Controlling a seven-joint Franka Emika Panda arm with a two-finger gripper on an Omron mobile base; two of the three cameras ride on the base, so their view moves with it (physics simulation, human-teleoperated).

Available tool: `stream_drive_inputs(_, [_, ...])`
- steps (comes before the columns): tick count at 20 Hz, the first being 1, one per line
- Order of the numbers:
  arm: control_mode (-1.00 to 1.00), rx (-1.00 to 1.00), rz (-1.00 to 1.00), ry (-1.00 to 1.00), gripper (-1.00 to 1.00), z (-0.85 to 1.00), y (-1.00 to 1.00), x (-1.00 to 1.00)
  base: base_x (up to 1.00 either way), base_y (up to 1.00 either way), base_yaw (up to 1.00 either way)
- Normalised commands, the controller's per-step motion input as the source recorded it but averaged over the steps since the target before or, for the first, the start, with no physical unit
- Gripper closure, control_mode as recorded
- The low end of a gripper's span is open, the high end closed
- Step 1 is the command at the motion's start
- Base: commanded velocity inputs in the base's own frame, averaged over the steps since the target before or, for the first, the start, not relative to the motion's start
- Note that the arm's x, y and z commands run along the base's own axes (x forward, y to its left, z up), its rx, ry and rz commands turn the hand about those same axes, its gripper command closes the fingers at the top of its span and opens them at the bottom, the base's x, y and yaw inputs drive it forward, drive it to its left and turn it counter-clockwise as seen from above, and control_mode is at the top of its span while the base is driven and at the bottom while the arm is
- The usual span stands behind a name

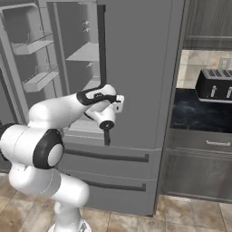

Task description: Take the cake and donut from the fridge and place them on the empty tray on the dining counter.

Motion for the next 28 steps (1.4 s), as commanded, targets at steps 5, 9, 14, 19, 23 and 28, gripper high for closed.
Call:
stream_drive_inputs(5, [-1.00, 0.10, 0.00, 0.00, 1.00, 0.00, -0.97, -1.00, 0.00, 0.00, 0.00])
stream_drive_inputs(9, [-1.00, 0.13, 0.00, 0.00, 1.00, 0.00, -1.00, -1.00, 0.00, 0.00, 0.00])
stream_drive_inputs(14, [-1.00, 0.14, 0.00, 0.02, 1.00, 0.00, -1.00, -1.00, 0.00, 0.00, 0.00])
stream_drive_inputs(19, [-1.00, 0.13, 0.00, 0.04, 1.00, 0.00, -1.00, -0.66, 0.00, 0.00, 0.00])
stream_drive_inputs(23, [-1.00, 0.10, 0.00, 0.06, 1.00, 0.00, -0.93, -0.26, 0.00, 0.00, 0.00])
stream_drive_inputs(28, [-1.00, 0.01, 0.00, 0.02, -1.00, 0.00, -0.10, -0.19, 0.00, 0.00, 0.00])
